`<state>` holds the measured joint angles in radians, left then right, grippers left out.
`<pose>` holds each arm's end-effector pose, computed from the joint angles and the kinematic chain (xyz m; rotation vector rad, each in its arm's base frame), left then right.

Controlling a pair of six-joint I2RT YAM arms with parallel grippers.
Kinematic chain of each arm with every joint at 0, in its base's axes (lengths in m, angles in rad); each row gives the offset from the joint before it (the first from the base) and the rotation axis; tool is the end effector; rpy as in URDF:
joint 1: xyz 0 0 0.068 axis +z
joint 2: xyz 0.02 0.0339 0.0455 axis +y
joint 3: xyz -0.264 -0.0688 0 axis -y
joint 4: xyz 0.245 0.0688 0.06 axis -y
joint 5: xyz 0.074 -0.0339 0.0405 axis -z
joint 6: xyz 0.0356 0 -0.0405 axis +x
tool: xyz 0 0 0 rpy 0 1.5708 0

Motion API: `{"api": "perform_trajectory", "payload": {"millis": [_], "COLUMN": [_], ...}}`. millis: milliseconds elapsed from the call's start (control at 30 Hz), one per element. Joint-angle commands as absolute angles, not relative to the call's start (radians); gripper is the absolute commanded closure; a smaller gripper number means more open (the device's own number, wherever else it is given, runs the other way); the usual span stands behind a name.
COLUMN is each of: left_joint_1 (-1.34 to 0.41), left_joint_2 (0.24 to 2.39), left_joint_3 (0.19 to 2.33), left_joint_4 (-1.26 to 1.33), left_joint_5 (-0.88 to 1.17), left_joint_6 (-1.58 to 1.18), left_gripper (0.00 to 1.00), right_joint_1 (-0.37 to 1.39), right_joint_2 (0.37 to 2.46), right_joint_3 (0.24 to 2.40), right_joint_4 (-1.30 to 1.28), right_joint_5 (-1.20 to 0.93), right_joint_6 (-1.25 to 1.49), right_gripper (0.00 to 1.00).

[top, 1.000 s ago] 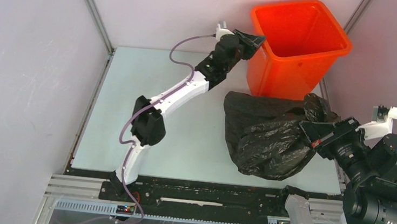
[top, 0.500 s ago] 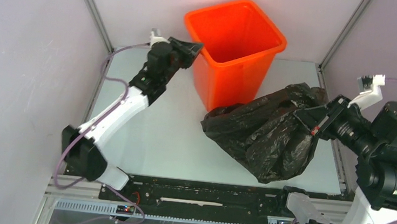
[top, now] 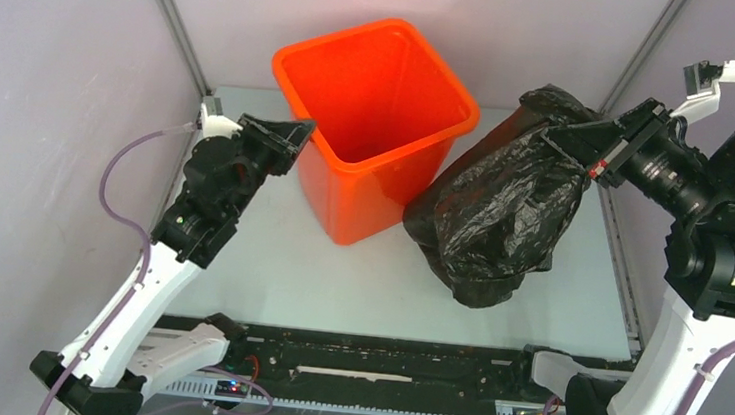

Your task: Put the trash bags into the trash bin

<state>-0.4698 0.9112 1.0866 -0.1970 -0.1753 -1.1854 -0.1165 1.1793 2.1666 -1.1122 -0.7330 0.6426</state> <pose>0.1794 -0.0841 0.4216 -0.7361 1.5491 -1.1297 0.1059 0.0116 0.5825 0.0936 1.7646 1.0043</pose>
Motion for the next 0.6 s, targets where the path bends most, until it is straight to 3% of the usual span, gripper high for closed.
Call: {"api": "perform_trajectory", "payload": {"millis": [0, 200, 267, 433, 567], "left_joint_1": [-0.463, -0.431, -0.416, -0.4, -0.397], "left_joint_2": [0.889, 0.839, 0.829, 0.786, 0.763], "left_joint_3": [1.08, 1.088, 1.081, 1.083, 1.139], "left_joint_4": [-0.172, -0.28, -0.304, -0.319, -0.363], "left_joint_5": [-0.156, -0.162, -0.14, -0.132, -0.073], "left_joint_6": [-1.087, -1.169, -1.17, -1.128, -1.025], "left_gripper": [1.0, 0.97, 0.85, 0.55, 0.29], "right_joint_1": [-0.126, -0.146, -0.144, -0.146, -0.146], "right_joint_2": [1.145, 1.099, 1.087, 1.107, 1.144], "right_joint_3": [2.108, 1.952, 1.907, 1.943, 2.047], "right_joint_4": [-0.83, -0.498, -0.394, -0.404, -0.62], "right_joint_5": [-0.856, -0.935, -0.935, -0.923, -0.847], "right_joint_6": [0.841, 1.121, 1.179, 1.196, 1.148], "right_gripper": [1.0, 1.0, 1.0, 1.0, 1.0]}}
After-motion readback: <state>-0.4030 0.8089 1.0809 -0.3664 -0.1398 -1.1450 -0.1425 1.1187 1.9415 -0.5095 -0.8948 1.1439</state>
